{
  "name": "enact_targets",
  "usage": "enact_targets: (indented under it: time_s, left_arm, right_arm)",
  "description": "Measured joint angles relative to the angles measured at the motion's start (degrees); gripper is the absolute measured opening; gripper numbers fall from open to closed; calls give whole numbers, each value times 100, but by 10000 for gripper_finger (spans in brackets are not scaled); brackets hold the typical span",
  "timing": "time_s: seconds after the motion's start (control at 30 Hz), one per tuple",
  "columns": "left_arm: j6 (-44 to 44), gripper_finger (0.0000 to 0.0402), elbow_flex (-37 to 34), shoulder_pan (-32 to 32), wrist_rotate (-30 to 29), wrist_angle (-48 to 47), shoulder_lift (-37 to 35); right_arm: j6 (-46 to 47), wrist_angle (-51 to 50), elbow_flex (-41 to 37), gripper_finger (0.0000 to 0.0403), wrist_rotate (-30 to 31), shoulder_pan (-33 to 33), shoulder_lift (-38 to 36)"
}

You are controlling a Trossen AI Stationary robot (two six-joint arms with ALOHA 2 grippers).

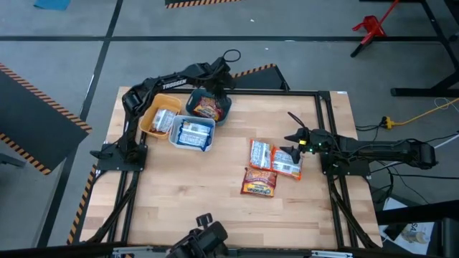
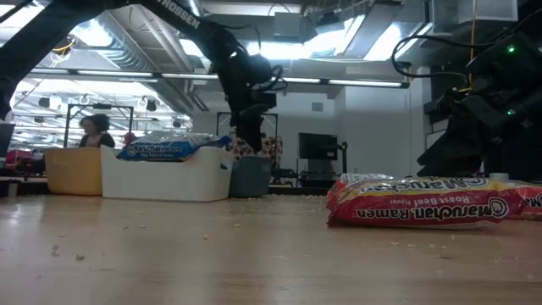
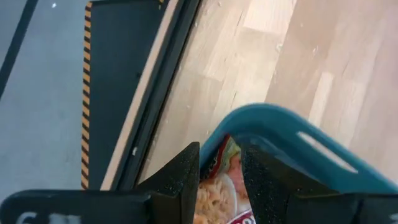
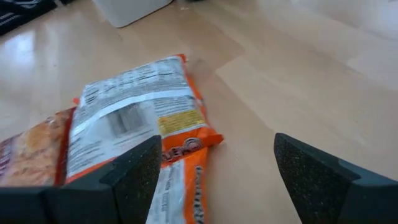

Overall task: Sort Maruchan noodles
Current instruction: Put the left orange noodle into the yellow bin

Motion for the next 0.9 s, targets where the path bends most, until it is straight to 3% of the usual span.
enact_targets:
  time_s: [0.27, 0.53, 0.67, 0.9]
  left_arm:
    - [-290, 111, 747, -378, 720, -443, -579]
    - [-815, 111, 568, -1401, 1642, -485, -1790]
    - [-875, 111, 106, -2292, 1318, -171, -2001]
    - [-614, 124, -1200, -3529, -32, 1495, -1828]
  right_arm:
    - [-220, -216, 567, 296, -115, -1, 66]
    - [-554, -1217, 1331, 296, -25, 1, 363]
    - [-649, -1609, 1488, 296, 0, 1, 597]
    - [-649, -1580, 1506, 296, -109, 3, 753]
